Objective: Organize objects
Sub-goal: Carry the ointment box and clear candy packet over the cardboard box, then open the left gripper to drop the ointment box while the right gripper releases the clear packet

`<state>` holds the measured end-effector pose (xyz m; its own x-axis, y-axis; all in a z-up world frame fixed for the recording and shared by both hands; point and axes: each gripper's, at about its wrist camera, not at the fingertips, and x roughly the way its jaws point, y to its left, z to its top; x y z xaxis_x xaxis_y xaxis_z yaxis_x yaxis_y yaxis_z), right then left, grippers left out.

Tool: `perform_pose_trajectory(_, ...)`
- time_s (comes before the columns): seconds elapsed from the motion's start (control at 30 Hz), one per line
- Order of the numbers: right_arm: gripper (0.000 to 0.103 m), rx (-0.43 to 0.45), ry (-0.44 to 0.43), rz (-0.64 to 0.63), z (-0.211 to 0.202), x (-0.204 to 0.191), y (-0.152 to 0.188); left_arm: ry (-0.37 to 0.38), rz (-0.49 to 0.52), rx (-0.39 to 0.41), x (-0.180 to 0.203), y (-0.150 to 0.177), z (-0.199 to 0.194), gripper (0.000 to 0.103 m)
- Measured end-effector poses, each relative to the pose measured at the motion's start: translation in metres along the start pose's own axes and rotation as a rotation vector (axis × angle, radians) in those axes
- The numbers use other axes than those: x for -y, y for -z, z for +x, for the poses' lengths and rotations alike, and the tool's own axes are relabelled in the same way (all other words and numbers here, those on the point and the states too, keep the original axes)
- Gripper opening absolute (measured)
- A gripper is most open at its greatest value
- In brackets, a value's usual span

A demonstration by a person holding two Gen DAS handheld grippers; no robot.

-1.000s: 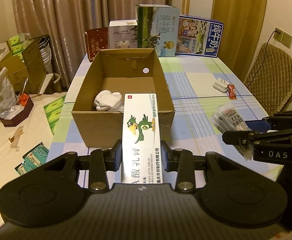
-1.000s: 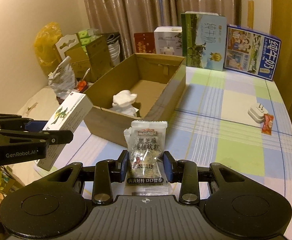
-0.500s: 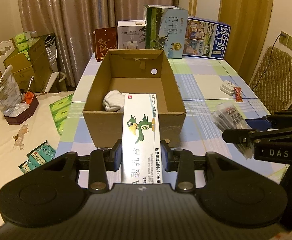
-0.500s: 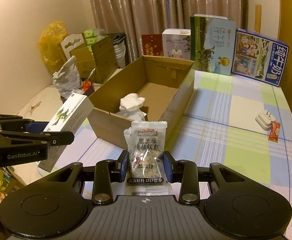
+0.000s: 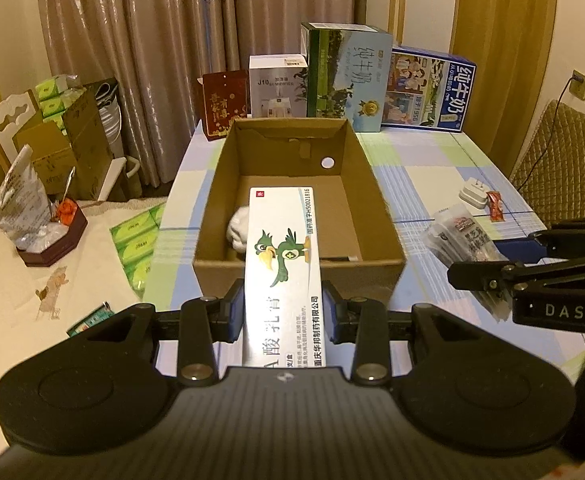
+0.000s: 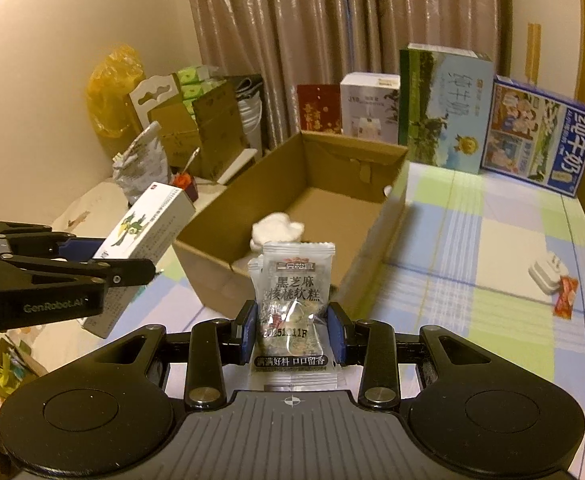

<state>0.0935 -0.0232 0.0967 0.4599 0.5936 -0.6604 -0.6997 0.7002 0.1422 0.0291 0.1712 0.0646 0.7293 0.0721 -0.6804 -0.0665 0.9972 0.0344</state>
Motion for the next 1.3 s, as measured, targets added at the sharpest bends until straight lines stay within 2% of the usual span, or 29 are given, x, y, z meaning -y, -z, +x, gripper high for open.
perform_pose_trajectory(0.23, 0.034, 0.012, -0.007, 0.004, 0.026, 0.004, -0.032, 0.020, 0.047, -0.006, -0.009, -0.029, 0.025, 0.033)
perform_pose_trajectory(0.6, 0.034, -0.022, 0.010, 0.051, 0.083, 0.034, -0.065, 0.067, 0.093, -0.039, -0.013, -0.069, 0.084, 0.033)
perform_pose_trajectory(0.93, 0.034, -0.037, 0.028, 0.059, 0.128, 0.057, -0.085, 0.090, 0.135, -0.076, -0.017, -0.097, 0.145, 0.033)
perform_pose_trajectory(1.3, 0.034, -0.061, 0.040, 0.068, 0.159, 0.070, -0.090, 0.095, 0.149, -0.096, -0.026, -0.108, 0.185, 0.033)
